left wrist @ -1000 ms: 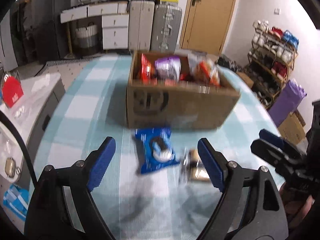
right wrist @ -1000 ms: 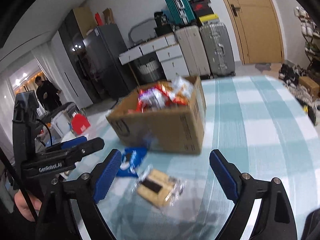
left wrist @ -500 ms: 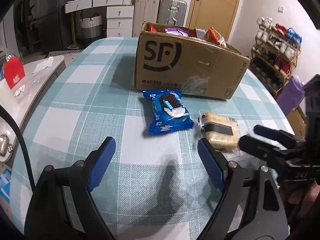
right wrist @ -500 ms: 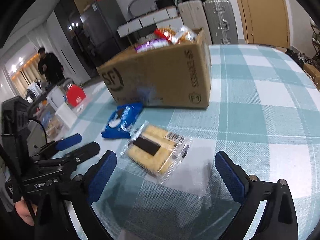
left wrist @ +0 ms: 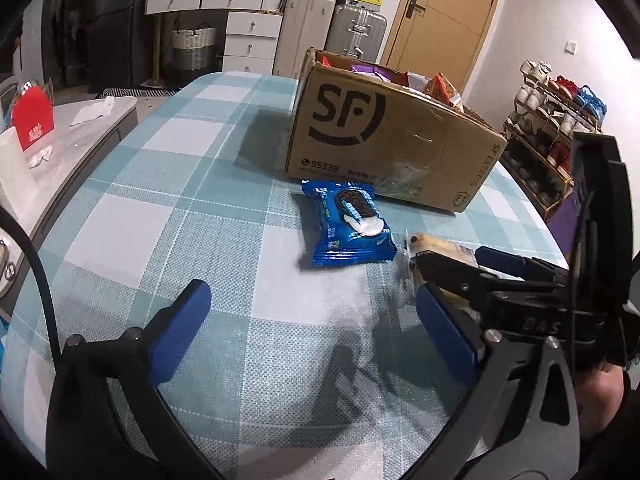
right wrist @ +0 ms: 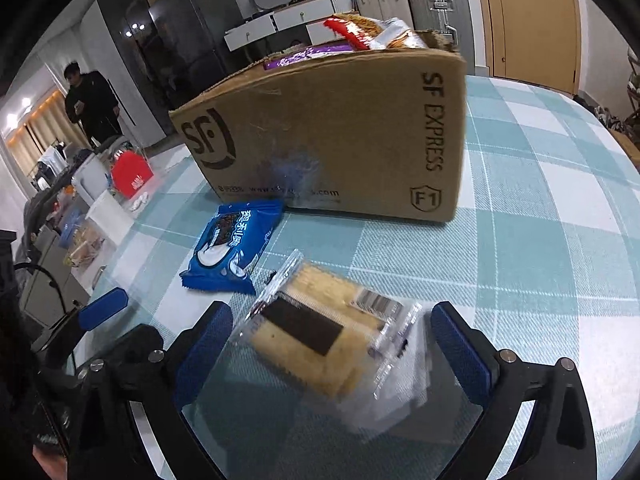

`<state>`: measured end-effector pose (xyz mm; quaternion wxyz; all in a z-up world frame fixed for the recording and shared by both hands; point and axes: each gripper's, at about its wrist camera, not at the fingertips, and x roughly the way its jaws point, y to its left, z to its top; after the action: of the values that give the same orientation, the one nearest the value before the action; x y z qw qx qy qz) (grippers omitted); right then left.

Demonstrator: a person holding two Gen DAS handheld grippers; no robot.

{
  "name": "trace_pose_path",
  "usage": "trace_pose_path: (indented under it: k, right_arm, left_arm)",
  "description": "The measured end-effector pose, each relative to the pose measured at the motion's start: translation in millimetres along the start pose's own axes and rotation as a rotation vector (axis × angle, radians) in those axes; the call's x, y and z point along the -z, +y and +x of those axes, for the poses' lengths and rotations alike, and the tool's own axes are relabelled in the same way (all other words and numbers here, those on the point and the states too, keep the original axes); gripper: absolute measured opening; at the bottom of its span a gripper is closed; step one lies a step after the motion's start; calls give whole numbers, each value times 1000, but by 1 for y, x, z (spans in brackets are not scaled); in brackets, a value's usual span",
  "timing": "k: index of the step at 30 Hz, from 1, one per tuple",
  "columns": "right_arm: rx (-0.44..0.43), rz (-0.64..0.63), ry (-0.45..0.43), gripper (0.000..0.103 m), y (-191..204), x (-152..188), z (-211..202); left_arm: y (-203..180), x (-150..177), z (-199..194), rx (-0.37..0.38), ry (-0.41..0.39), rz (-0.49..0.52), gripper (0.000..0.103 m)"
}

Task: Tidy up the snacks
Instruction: 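Grasp the clear-wrapped cracker pack with the right gripper and lift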

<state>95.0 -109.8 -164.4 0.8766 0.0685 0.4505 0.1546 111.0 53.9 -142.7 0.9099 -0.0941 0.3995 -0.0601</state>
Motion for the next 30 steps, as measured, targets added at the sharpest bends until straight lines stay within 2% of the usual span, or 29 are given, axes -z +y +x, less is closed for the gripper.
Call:
trace_pose_path:
  k: [7, 16, 24, 30]
  right_arm:
    - [83, -90, 38, 102, 16, -6, 15]
    - [114, -153, 57, 99, 29, -6, 21]
    - [116, -192, 45, 83, 33, 3, 19]
    - [82, -180, 28, 79, 21, 9, 7]
  left_arm:
    - [10, 0, 8, -7, 30, -52, 102]
    - [17, 1, 11, -40, 42, -85, 102]
    - [25, 1, 14, -40, 53, -116, 102]
    - [24, 1, 15, -39, 55, -111, 102]
